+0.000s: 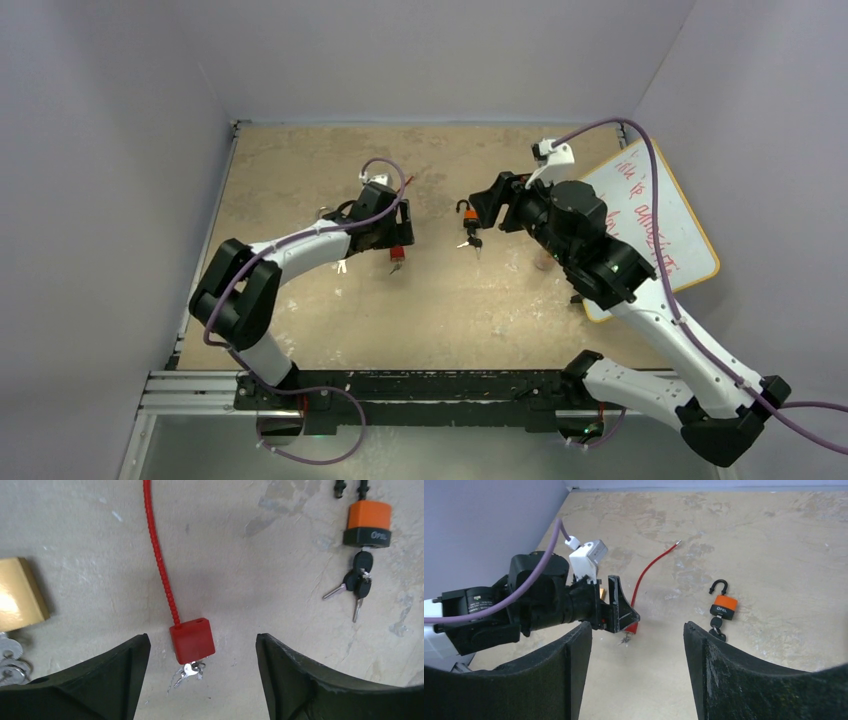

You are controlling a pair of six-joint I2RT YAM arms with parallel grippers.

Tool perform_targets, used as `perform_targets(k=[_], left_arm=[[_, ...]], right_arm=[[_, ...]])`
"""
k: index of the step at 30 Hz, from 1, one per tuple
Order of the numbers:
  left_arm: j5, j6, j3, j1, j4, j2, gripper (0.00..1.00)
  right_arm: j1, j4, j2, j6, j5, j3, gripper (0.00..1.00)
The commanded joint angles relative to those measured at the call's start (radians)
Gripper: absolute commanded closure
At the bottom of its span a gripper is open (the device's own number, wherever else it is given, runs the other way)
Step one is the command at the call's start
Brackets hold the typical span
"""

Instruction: Unlock with the key

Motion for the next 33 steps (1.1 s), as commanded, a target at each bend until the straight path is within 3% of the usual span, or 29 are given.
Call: perform_targets(k=[1, 6, 10, 14, 18, 23, 28, 33], left_arm=[[-0.050, 0.079, 0.094, -0.007, -0.058, -0.025, 0.19], [-0.083, 0.101, 0.095, -0.008, -0.108, -0.157, 0.18], [-0.127, 0.110, 0.038, -0.007, -0.123, -0.387, 0.17], [-0.188, 0.136, 0.064, -0.006, -0.262, -0.622, 0.15], [-0.238, 0.180, 0.183, -0.006, -0.501, -0.755, 0.15], [-0.340, 0.163, 0.395, -0.007, -0.811, -0.856, 0.15], [-0.373, 0.229, 0.539, -0.006, -0.869, -0.991, 0.11], [-0.414, 0.256, 0.698, -0.005, -0.971, -1.021, 0.10]], right_arm=[[0.002, -0.013, -0.027, -0.044, 0.070, -0.004, 0.30], [0.002, -0.030, -0.051, -0.073, 0.163, -0.011, 0.28], [0.002, -0.087, -0.083, -0.082, 0.232, 0.011, 0.21], [0.003, -0.144, -0.134, -0.073, 0.315, 0.030, 0.10], [0.002, -0.259, -0.160, -0.011, 0.408, 0.101, 0.02], [0.003, -0.412, -0.175, 0.043, 0.498, 0.224, 0.01], [0.002, -0.558, -0.181, 0.070, 0.605, 0.345, 0.01], [0.003, -0.564, -0.195, 0.033, 0.617, 0.422, 0.01]])
